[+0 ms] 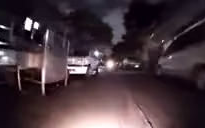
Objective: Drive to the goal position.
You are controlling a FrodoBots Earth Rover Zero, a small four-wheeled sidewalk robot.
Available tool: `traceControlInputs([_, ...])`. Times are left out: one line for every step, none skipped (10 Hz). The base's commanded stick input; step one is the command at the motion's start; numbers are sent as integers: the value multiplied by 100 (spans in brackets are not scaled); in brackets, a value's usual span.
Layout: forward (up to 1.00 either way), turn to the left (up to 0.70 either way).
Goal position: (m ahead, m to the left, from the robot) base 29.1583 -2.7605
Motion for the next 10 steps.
traceControlInputs([93,0])
traceControlInputs([100,0])
traceControlInputs([100,0])
traceControlInputs([100,0])
traceControlInputs([100,0])
traceControlInputs([100,0])
traceControlInputs([100,0])
traceControlInputs([100,0])
traceControlInputs([100,0])
traceControlInputs([100,0])
